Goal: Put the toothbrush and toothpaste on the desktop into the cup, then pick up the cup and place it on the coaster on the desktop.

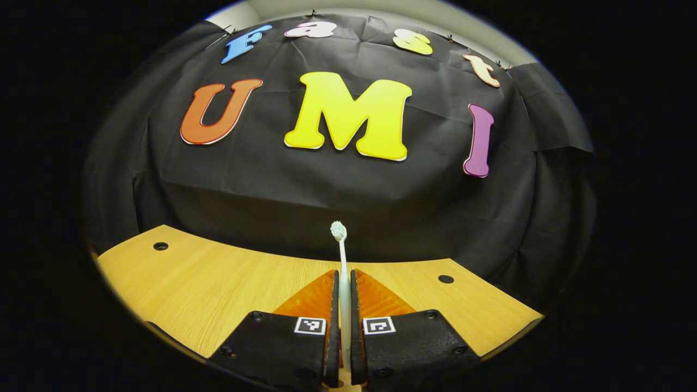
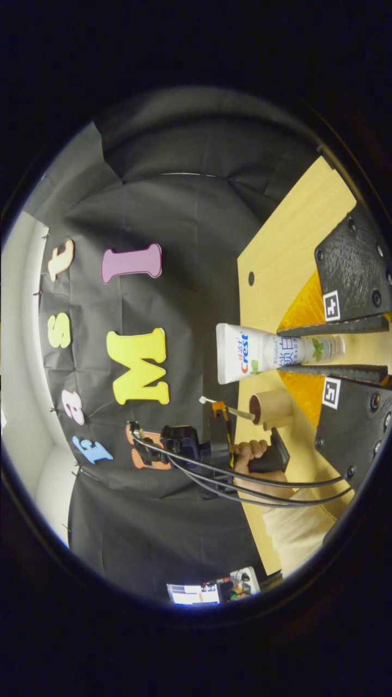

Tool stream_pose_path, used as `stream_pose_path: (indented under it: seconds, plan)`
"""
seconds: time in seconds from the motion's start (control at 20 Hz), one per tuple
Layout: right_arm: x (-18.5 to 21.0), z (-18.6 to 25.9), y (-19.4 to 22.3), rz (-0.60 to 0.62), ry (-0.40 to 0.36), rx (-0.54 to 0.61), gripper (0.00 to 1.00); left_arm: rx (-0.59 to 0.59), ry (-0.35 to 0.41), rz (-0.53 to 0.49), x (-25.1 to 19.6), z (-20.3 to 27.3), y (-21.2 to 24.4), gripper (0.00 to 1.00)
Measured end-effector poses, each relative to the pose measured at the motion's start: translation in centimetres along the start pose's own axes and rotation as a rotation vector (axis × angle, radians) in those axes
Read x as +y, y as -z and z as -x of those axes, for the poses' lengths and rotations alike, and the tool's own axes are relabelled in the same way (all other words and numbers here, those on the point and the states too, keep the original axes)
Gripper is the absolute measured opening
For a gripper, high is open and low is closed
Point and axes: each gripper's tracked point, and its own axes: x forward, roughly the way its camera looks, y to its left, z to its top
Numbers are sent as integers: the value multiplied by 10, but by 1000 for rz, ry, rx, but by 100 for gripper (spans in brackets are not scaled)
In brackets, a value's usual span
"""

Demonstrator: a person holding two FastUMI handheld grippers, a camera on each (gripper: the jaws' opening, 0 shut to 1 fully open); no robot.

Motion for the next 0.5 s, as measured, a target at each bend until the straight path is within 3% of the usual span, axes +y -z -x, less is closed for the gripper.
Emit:
stream_pose_path:
  seconds: [0.3,0.4,0.5]
  plan:
    - [-11,-2,1,-19,23,11,23,14,-47,-56,13,-9,8,14]
    - [-10,-3,-3,-20,24,1,23,64,-20,-51,9,-6,22,23]
    - [-6,-3,-4,-12,22,-6,23,109,41,-36,-1,5,30,42]
